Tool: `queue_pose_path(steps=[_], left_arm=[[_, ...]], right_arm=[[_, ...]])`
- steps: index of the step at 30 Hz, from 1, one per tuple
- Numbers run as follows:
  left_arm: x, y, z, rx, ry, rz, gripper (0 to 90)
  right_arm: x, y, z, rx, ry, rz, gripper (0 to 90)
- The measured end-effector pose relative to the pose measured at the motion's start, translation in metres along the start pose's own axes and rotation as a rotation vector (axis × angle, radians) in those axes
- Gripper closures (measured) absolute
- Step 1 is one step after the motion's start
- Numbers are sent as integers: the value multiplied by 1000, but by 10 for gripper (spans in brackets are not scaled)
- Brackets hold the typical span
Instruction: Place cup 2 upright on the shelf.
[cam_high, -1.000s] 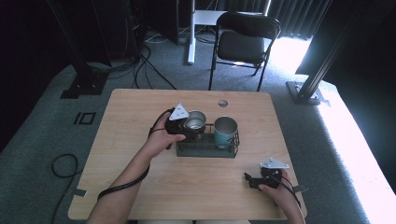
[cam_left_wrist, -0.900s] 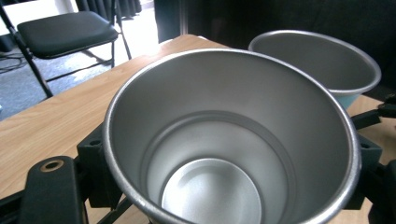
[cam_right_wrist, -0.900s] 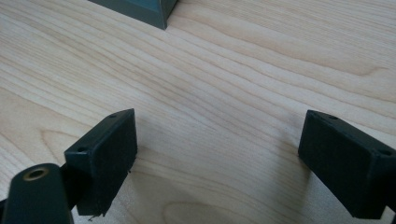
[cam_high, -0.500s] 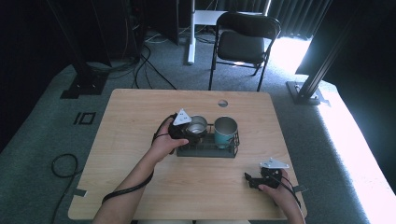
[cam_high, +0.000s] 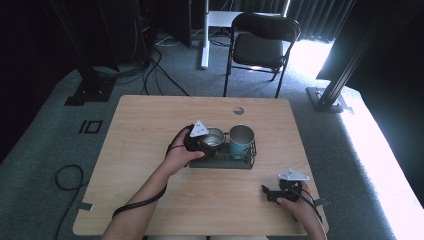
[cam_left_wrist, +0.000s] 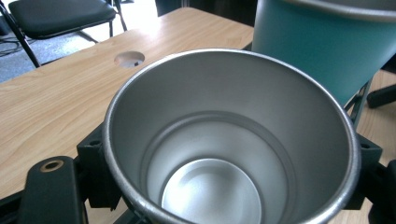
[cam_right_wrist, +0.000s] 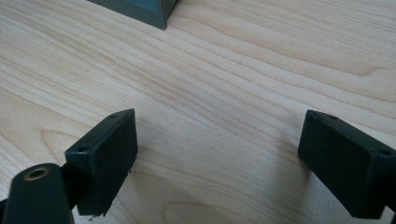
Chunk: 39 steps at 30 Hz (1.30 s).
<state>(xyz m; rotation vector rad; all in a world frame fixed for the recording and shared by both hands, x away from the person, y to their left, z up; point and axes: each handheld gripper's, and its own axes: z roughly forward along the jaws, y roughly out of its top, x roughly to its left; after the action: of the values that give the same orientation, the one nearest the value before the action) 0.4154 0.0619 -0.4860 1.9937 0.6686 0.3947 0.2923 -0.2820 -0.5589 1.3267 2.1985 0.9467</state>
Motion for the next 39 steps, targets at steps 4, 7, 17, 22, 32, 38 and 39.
queue_pose_path(steps=[4, 7, 17, 22, 32, 38, 39], left_arm=[[0, -2, 2, 15, 0, 10, 189], [0, -3, 2, 10, -3, 12, 188], [-1, 2, -4, 32, -23, 4, 75], [0, 1, -11, 24, -35, -3, 75], [5, -1, -27, -8, -22, -17, 75], [5, -3, -37, -18, -18, -21, 75], [6, -3, -39, -28, -15, -25, 75]], right_arm=[[0, 0, 0, 0, 0, 0, 114], [0, 0, 0, 0, 0, 0, 114], [0, 0, 0, 0, 0, 0, 114], [0, 0, 0, 0, 0, 0, 114], [0, 0, 0, 0, 0, 0, 114], [0, 0, 0, 0, 0, 0, 114], [0, 0, 0, 0, 0, 0, 114]])
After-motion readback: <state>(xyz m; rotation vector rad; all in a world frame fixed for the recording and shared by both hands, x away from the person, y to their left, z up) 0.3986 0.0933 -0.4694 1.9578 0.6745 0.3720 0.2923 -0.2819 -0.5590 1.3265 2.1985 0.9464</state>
